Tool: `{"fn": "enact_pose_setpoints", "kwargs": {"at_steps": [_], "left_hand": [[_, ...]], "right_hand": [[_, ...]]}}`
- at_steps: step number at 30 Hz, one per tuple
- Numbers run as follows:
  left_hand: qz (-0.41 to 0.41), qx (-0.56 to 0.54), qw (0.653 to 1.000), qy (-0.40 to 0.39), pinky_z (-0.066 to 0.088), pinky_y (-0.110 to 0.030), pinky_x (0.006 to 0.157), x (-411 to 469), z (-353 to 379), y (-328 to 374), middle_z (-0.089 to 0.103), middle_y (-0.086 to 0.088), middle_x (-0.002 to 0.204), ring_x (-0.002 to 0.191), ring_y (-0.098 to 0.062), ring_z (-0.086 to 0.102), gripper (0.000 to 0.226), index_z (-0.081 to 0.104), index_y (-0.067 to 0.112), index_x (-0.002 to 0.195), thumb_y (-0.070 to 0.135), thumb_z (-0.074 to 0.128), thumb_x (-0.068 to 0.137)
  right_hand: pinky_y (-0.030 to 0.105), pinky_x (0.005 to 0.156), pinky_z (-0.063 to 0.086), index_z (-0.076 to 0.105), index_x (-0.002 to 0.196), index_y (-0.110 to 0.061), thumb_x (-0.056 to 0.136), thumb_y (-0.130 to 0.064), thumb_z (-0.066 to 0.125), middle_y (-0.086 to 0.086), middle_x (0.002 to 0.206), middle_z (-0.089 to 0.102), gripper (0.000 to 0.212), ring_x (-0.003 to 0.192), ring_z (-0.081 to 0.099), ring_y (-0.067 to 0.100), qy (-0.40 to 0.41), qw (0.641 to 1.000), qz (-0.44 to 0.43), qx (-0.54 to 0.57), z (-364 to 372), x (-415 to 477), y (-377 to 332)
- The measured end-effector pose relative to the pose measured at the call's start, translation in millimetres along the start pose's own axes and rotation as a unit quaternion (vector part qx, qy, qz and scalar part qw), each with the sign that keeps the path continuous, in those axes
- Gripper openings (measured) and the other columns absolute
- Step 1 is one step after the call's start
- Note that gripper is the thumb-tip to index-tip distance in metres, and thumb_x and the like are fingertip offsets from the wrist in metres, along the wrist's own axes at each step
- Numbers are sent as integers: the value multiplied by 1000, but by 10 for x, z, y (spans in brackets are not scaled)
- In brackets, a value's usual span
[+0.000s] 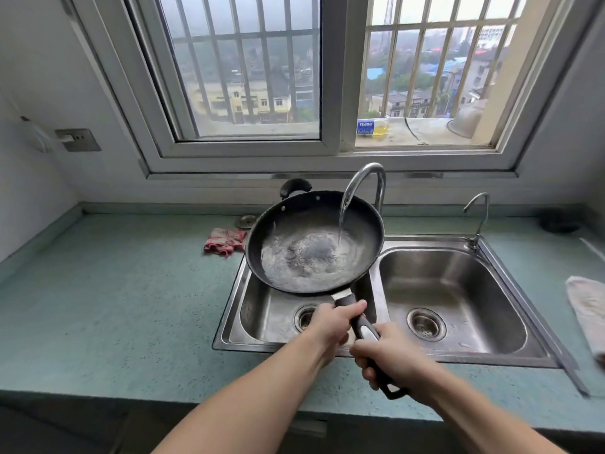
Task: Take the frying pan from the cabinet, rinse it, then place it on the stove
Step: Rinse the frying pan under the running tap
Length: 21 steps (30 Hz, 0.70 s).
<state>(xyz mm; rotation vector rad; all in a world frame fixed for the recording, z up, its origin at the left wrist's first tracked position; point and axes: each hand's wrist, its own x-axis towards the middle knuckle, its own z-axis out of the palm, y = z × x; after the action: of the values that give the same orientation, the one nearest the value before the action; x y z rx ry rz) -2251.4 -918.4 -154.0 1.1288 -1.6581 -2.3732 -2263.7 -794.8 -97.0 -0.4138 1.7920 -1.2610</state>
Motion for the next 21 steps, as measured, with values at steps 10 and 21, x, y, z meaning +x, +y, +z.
{"fn": "enact_pose_setpoints", "kwargs": {"at_steps": [10, 21], "left_hand": [[97, 87, 984, 119, 40, -21, 49, -125, -266, 222, 59, -3, 65, 55, -16, 51, 24, 64, 8, 72, 24, 81, 69], [-66, -34, 995, -66, 26, -18, 40, -112, -132, -3, 48, 4, 44, 39, -7, 33, 43, 57, 16, 49, 30, 64, 89]], "right_hand": [[13, 32, 29, 44, 74, -15, 92, -2, 45, -6, 49, 37, 23, 33, 32, 2, -108, 954, 82, 267, 165, 109, -148], [14, 33, 35, 54, 71, -6, 88, 6, 47, 3, 48, 47, 21, 31, 43, 7, -58, 991, 105, 58, 27, -77, -293]]}}
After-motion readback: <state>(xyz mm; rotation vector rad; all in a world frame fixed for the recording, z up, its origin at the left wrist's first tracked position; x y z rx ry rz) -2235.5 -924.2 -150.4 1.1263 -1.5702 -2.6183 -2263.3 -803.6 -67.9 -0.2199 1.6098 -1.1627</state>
